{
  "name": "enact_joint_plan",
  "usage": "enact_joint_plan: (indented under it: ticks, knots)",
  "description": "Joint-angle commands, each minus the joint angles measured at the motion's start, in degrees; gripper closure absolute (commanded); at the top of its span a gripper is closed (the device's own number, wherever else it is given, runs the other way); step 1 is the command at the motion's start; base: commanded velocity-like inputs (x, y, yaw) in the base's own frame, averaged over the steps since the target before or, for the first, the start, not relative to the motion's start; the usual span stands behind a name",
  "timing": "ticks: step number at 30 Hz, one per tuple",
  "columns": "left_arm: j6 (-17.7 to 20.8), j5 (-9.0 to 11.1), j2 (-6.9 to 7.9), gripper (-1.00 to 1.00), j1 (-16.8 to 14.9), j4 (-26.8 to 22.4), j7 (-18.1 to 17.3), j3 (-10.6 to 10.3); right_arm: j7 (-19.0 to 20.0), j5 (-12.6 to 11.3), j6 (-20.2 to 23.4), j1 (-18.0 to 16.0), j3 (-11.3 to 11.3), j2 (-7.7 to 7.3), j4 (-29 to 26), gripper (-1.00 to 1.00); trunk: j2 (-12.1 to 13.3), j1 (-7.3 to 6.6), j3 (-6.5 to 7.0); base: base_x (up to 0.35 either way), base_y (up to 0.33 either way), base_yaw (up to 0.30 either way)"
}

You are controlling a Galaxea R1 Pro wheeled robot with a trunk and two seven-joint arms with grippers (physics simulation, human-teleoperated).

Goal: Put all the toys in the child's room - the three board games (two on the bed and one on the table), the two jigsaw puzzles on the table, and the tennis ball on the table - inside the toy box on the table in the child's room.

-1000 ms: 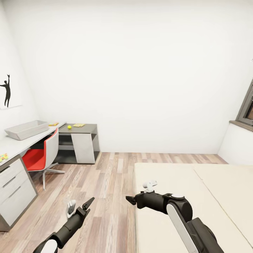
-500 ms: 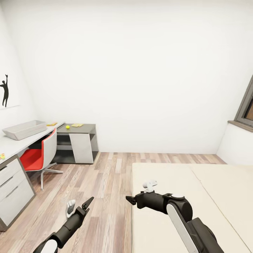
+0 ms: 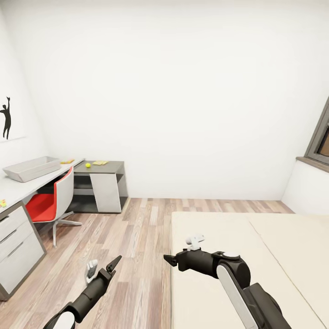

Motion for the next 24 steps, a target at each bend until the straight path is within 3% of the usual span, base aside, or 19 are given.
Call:
enact_joint_plan:
  ticks: [1,11,24]
  knots:
    - [0.5,0.5,-0.01,-1.00,0.0,0.0,-0.1,0.1,0.4,0.4,0.2,0.0,0.0,-0.03,0.0,-1.00,0.0,0.02,-0.02,0.000,-0.003,0.000]
    - [0.4,0.5,-0.05,-1.00,0.0,0.0,0.0,0.0,0.4,0.4,0.2,0.0,0.0,-0.03,0.0,-1.00,0.0,0.02,-0.02,0.000,-0.045,0.000]
    - [0.4,0.5,-0.09,-1.00,0.0,0.0,0.0,0.0,0.4,0.4,0.2,0.0,0.0,-0.03,0.0,-1.00,0.0,0.02,-0.02,0.000,-0.218,0.000]
